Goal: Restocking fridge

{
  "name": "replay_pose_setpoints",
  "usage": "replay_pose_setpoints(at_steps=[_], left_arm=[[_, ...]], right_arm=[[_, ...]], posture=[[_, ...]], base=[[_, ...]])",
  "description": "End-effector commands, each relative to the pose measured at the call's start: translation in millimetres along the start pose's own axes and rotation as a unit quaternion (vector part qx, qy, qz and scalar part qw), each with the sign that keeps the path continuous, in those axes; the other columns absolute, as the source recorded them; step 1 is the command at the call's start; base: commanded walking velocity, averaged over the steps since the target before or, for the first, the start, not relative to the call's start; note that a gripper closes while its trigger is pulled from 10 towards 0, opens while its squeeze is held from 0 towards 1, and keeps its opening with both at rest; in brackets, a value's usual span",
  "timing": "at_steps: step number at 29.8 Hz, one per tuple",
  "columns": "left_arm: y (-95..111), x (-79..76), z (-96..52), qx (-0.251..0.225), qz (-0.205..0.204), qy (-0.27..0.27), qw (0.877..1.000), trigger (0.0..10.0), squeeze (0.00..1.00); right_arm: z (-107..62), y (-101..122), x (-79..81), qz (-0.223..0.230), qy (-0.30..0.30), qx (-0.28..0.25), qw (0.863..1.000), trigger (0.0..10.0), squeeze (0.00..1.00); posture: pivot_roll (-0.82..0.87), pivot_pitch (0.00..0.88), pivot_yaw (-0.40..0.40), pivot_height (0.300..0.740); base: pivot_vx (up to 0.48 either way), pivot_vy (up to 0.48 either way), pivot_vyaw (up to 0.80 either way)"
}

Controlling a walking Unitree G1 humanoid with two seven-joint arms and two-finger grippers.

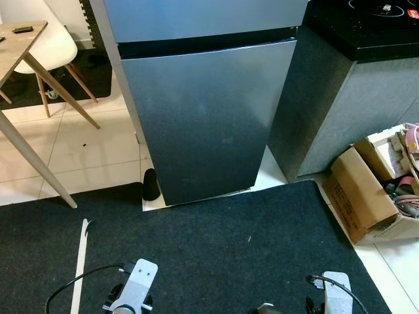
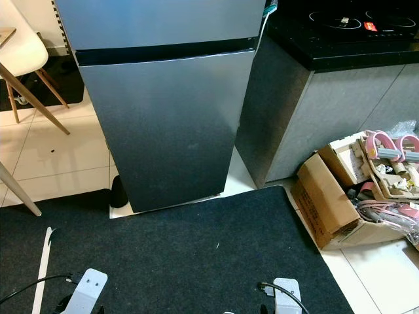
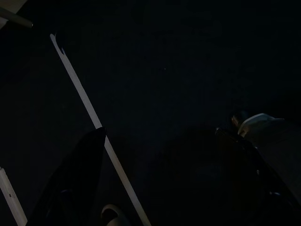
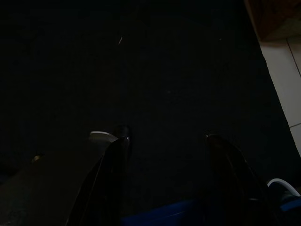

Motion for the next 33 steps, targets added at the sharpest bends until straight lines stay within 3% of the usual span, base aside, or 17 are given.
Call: replay_pose_setpoints(at_steps=[1, 9, 22, 33], left_arm=[[-10.0, -5.6, -2.1, 0.017, 0.003, -0.005, 1.000, 10.0, 0.00], [-9.9, -6.8, -2.2, 0.016, 0.004, -0.006, 1.000, 10.0, 0.00], [-13.6, -4.9, -3.1, 0.021, 0.009, -0.003, 1.000, 10.0, 0.00], [-18.7, -5.1, -4.1, 0.030, 0.009, -0.001, 0.999, 10.0, 0.00]], right_arm=[[-1.6, -5.2, -3.2, -0.001, -0.004, 0.005, 1.000, 10.0, 0.00], [-1.3, -3.8, -2.8, -0.001, -0.003, 0.003, 1.000, 10.0, 0.00], [-1.3, -3.7, -2.9, -0.012, -0.003, 0.003, 1.000, 10.0, 0.00], [-1.1, -3.2, -6.4, -0.017, -0.011, 0.004, 1.000, 10.0, 0.00]], posture=[[-0.06, 0.064, -0.023, 0.740], [-0.06, 0.065, -0.024, 0.740], [-0.06, 0.067, -0.024, 0.740], [-0.06, 0.068, -0.025, 0.740]], base=[[0.000, 0.000, 0.00], [0.000, 0.000, 0.00], [0.393, 0.000, 0.00], [0.174, 0.000, 0.57]])
Point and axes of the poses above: a point about 5 cm out from each wrist's last joint towards the gripper, its own z axis pointing out of the wrist towards the gripper, its own y axis along the axis of the wrist's last joint, x = y × z, the point moved 6 cm from there along z, pointing out of the wrist towards the gripper, and after that the axes turned 4 degrees about -z, right-handed, at the moved point
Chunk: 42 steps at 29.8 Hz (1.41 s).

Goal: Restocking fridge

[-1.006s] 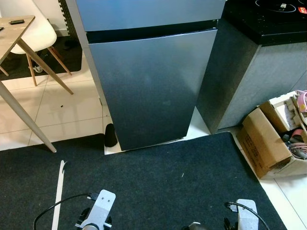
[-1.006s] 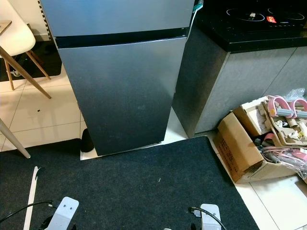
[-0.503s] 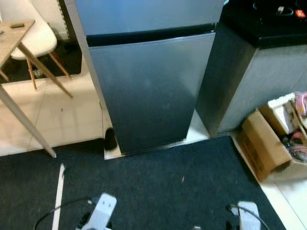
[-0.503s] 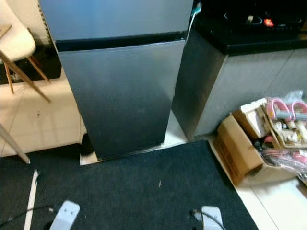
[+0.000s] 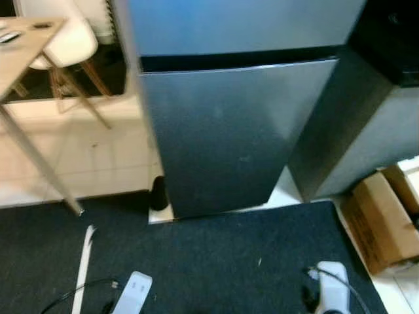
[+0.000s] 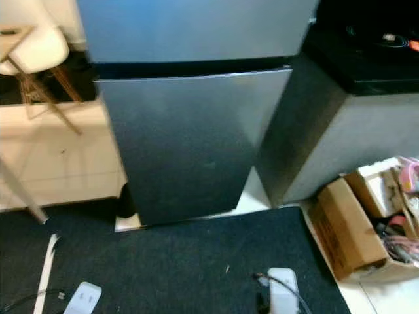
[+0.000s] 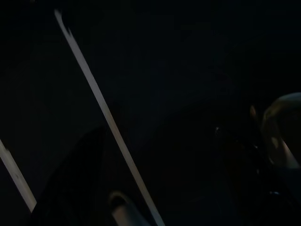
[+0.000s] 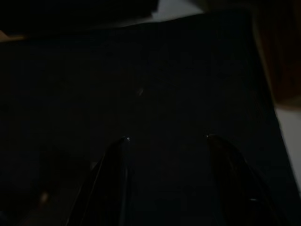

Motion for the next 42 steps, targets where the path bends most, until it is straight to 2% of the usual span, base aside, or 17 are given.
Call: replay_pose_setpoints(at_steps=[1, 24, 42], left_arm=[[2.5, -5.2, 0.3, -0.004, -0.001, -0.003, 1.000, 10.0, 0.00], [-10.8, -6.4, -2.0, 0.020, -0.001, -0.006, 1.000, 10.0, 0.00], [-10.8, -6.8, -2.0, 0.019, -0.001, -0.007, 1.000, 10.0, 0.00]], right_arm=[[-5.3, -19.1, -12.6, -0.001, -0.016, 0.028, 0.999, 10.0, 0.00], [-5.1, -19.6, -13.6, -0.005, -0.017, 0.031, 0.999, 10.0, 0.00], [-5.4, -21.0, -13.2, -0.011, -0.015, 0.034, 0.999, 10.0, 0.00]], posture=[[-0.06, 0.068, -0.025, 0.740], [-0.06, 0.069, -0.026, 0.740], [-0.06, 0.069, -0.026, 0.740]], base=[[0.000, 0.000, 0.62], [0.000, 0.000, 0.70], [0.000, 0.000, 0.80]])
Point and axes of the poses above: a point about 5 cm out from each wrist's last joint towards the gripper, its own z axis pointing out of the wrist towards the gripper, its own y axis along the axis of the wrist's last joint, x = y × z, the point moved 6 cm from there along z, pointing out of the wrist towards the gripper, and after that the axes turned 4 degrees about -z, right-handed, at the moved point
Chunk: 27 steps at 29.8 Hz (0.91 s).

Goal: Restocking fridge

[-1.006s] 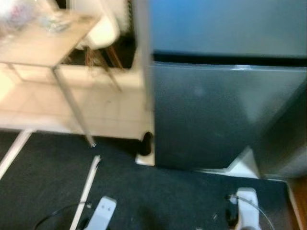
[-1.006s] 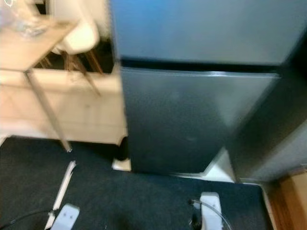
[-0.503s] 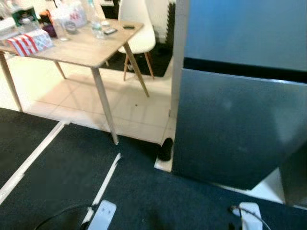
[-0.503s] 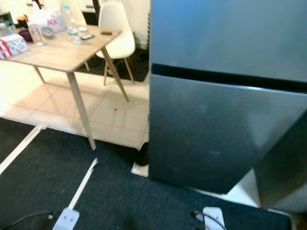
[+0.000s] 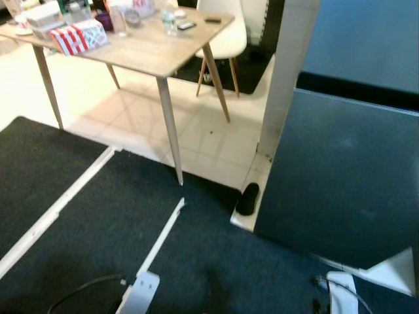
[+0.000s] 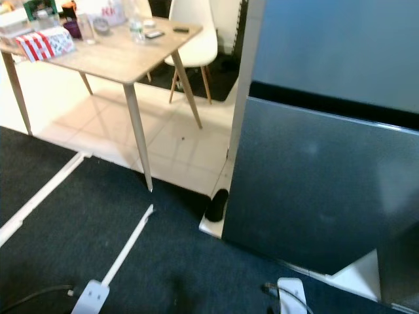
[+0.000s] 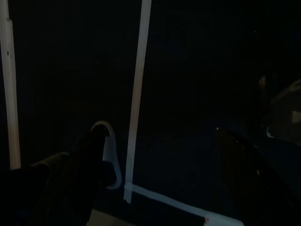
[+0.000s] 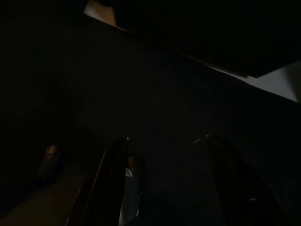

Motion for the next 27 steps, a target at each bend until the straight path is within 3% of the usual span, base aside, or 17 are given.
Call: replay_pose_setpoints(at_steps=[1, 27], left_arm=[[-8.1, -1.9, -1.7, 0.012, 0.002, -0.004, 1.000, 10.0, 0.00], [-9.1, -0.8, -1.8, 0.014, 0.004, -0.004, 1.000, 10.0, 0.00]], right_arm=[[-2.0, -7.6, -4.5, -0.005, -0.005, 0.010, 1.000, 10.0, 0.00], [-1.8, -7.8, -3.4, -0.007, -0.003, 0.012, 1.000, 10.0, 0.00]], posture=[[-0.06, 0.069, -0.026, 0.740], [-0.06, 0.071, -0.025, 0.740]], base=[[0.000, 0.000, 0.80], [0.000, 0.000, 0.80]])
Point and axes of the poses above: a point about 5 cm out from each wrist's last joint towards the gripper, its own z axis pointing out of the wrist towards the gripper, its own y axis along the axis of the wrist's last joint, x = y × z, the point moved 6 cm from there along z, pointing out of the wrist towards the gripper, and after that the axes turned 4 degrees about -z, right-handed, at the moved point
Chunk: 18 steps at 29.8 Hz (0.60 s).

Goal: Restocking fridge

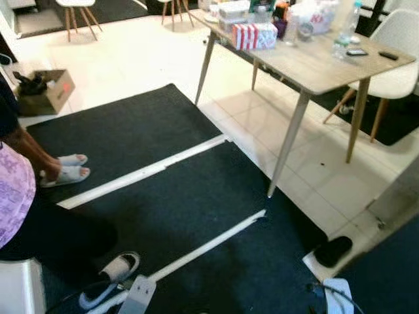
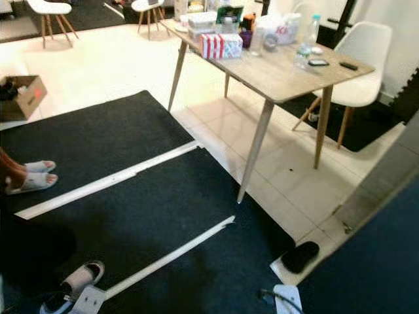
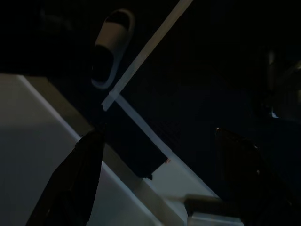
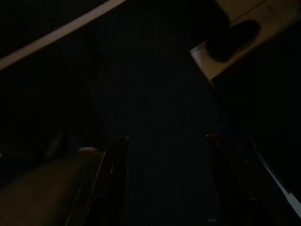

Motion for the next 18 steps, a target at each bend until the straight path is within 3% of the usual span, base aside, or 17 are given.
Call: replay_pose_setpoints(at_steps=[1, 18], left_arm=[[-4.4, -1.0, -0.8, 0.007, 0.003, -0.002, 1.000, 10.0, 0.00], [-4.8, -2.3, -0.9, 0.008, 0.002, -0.002, 1.000, 10.0, 0.00]], right_arm=[[-0.5, -1.8, -0.7, -0.002, -0.001, 0.002, 1.000, 10.0, 0.00], [-0.9, -3.3, -1.3, -0.002, -0.003, 0.004, 1.000, 10.0, 0.00]], posture=[[-0.06, 0.071, -0.026, 0.740], [-0.06, 0.073, -0.027, 0.740]], base=[[0.000, 0.000, 0.80], [0.000, 0.000, 0.80]])
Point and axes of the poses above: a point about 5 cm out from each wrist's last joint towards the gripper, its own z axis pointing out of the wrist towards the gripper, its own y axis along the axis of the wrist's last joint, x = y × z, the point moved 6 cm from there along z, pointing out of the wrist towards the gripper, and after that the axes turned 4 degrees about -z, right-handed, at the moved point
